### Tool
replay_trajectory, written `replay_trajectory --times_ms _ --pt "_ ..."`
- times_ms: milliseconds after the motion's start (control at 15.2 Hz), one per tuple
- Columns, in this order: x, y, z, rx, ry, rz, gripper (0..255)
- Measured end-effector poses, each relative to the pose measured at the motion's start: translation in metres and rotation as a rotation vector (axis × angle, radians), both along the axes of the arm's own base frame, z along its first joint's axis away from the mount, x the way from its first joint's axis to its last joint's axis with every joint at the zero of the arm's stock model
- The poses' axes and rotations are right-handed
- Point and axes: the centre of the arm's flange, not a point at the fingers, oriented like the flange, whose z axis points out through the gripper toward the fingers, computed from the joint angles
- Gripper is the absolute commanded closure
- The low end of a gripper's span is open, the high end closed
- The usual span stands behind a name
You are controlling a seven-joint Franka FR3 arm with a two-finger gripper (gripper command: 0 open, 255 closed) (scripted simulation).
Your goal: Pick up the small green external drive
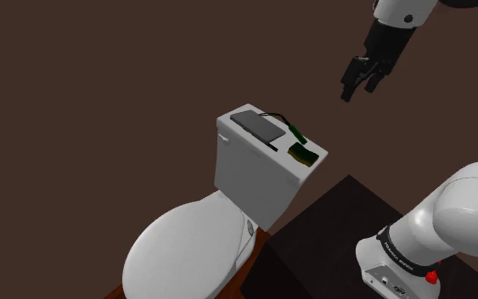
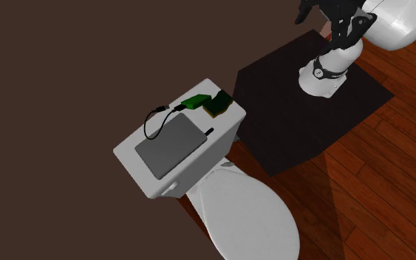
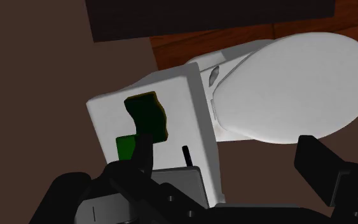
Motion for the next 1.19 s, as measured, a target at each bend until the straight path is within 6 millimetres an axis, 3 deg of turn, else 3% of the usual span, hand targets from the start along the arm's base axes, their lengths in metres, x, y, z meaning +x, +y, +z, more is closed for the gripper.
replay_trajectory --times_ms 198,330,1188 --pt "0.007 -0.009 -0.007 0.009 0.000 0.008 0" --pt "0.022 -0.026 -0.025 0.023 0.001 0.019 0" --pt "0.134 -0.123 -0.125 0.120 -0.006 0.102 0"
